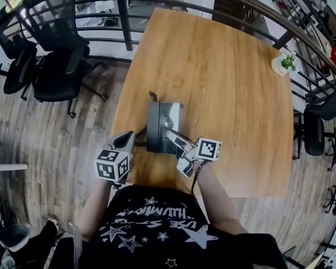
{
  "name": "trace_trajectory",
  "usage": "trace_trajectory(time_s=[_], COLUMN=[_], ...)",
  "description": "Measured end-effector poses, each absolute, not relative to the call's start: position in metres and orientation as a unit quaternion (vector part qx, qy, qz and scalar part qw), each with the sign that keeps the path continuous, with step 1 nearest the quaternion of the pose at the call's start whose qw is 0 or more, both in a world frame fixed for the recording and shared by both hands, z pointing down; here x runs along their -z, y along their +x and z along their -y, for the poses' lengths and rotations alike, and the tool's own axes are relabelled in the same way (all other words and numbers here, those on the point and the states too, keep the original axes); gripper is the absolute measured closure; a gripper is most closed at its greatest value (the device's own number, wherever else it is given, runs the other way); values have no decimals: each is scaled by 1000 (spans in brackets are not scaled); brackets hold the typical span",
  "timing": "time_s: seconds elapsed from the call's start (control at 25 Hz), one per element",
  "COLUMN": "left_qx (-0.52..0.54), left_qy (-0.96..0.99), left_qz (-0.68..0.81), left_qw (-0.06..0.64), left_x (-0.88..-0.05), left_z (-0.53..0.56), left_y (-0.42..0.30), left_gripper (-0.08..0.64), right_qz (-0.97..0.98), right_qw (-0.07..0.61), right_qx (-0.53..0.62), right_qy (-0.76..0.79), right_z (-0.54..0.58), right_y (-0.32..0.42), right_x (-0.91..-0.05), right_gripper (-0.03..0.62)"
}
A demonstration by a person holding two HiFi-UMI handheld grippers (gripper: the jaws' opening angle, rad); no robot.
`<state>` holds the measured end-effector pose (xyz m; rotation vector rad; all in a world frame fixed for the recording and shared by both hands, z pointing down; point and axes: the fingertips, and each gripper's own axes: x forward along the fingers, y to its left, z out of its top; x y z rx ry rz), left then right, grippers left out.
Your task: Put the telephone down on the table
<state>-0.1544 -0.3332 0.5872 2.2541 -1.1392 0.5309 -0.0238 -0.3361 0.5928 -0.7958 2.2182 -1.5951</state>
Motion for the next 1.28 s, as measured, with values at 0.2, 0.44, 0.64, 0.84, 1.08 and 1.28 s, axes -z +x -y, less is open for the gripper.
trace_trajectory(time_s=[0.2,0.44,0.64,0.84,1.08,1.28], left_qx=[-198,-196,-195,-194,-199,-200], left_qy=[839,839,839,840,842,843], left_qz=[424,425,424,423,420,418], left_qw=[277,278,281,281,275,272], left_x=[-588,-587,-586,-586,-585,-584], left_z=[333,329,326,324,317,313], left_y=[-152,-154,-156,-156,-155,-155], left_gripper=[560,560,560,560,560,560], right_qz=[-771,-760,-764,-760,-757,-757], right_qw=[154,137,112,103,79,38], right_qx=[550,554,541,537,531,511], right_qy=[-283,-310,-334,-352,-373,-407], right_z=[337,331,329,330,328,328], right_y=[-21,-31,-40,-41,-40,-35], right_x=[-594,-597,-597,-598,-598,-601], right_gripper=[420,419,417,417,414,413])
